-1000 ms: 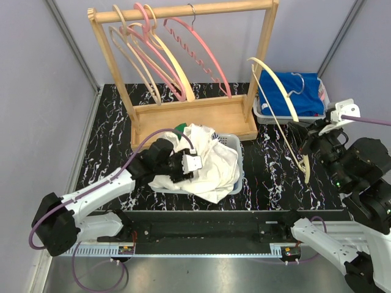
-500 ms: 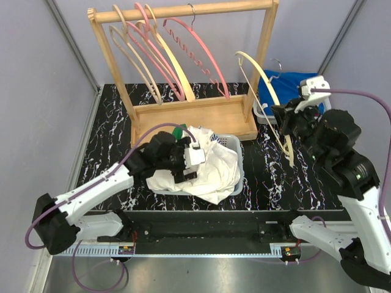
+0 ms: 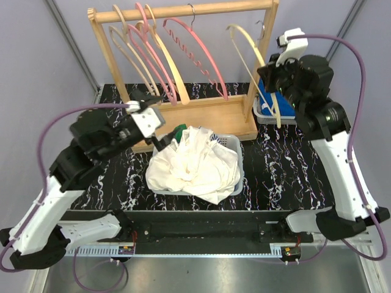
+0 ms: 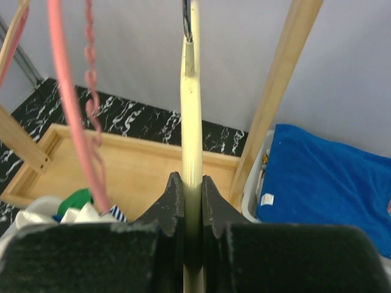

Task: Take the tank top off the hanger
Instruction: Place the hanger at the clothesline.

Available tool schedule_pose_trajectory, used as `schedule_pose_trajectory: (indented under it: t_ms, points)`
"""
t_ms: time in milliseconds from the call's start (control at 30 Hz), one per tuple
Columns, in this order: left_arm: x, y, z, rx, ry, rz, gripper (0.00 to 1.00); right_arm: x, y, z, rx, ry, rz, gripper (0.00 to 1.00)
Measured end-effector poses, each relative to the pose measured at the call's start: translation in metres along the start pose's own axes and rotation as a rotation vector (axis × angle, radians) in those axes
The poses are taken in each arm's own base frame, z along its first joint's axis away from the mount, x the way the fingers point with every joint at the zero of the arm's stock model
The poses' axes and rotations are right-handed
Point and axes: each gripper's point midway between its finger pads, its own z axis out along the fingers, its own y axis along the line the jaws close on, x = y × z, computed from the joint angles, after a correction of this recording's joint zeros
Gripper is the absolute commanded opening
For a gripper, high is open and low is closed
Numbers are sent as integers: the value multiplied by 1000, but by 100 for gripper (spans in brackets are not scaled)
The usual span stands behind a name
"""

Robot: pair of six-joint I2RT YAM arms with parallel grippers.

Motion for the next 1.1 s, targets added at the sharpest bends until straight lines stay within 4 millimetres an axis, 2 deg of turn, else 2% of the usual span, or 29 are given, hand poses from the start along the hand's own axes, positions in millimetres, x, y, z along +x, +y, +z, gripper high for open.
schedule_pose_trajectory:
  t_ms: [100,167,300,467,767,1000,1100]
  points:
    - [-35,23,-21,-93,-75,-10,99,-12,-19,23,30,-18,24,0]
    - [-46,33,-32,-141,-98,-18,99,-18,-23,38,28,-25,32,0]
    - [-49,43,-49,-212,-110,-62,99,-25,-14,69,-26,-36,44,0]
    - [-36,43,-54,-249,-84,-100,99,-22,-6,103,-70,-23,55,0]
    - [-24,41,-50,-258,-50,-98,99,-42,-14,119,-82,-69,72,0]
    - [-3,41,-43,-281,6,-99,99,-40,-15,120,-94,-58,82,0]
    - [4,42,-40,-298,20,-100,99,-32,-14,123,-99,-39,84,0]
